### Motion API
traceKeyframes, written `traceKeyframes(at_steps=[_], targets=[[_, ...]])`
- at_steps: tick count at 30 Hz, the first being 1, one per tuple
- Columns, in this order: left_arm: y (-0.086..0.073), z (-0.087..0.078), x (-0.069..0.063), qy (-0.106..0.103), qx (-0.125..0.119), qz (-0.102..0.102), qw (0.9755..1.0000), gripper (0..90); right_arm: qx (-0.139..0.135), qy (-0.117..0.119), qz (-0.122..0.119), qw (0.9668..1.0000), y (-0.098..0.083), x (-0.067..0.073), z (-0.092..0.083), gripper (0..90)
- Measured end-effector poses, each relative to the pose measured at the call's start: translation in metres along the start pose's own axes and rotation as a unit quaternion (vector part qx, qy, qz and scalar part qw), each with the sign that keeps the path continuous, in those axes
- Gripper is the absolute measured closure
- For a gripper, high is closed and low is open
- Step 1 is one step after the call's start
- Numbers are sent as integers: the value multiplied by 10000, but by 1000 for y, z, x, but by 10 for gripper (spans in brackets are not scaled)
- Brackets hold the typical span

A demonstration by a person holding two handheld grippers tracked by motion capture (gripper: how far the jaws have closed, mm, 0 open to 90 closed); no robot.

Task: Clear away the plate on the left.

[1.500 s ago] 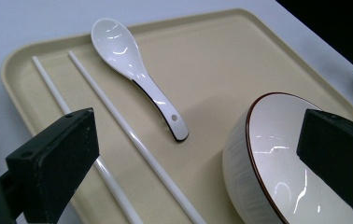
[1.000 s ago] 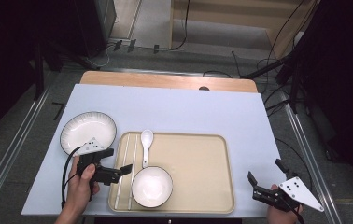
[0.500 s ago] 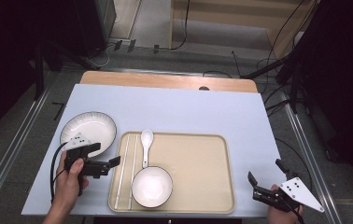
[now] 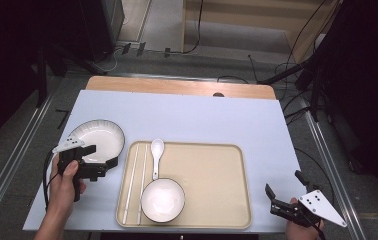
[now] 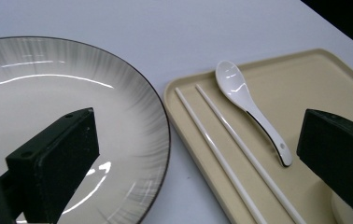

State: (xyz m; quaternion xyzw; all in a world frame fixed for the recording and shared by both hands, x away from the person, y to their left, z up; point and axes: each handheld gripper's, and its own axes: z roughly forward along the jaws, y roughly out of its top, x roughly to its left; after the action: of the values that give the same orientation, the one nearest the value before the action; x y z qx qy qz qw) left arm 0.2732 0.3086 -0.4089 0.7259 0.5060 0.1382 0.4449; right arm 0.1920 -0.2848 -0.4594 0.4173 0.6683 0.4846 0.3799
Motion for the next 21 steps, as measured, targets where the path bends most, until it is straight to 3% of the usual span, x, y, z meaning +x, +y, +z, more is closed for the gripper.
traceKeyframes(at_steps=[4,6,21], targets=[[3,2,6,95,73,-36,9999,0,-8,8,-52,10000,0,0,1,14],[5,3,9,32,158,-43,9999,0,5,3,-29,10000,0,0,1,14],[12,0,32,231,158,-158,9995,0,24,16,-25,10000,0,1,2,14]])
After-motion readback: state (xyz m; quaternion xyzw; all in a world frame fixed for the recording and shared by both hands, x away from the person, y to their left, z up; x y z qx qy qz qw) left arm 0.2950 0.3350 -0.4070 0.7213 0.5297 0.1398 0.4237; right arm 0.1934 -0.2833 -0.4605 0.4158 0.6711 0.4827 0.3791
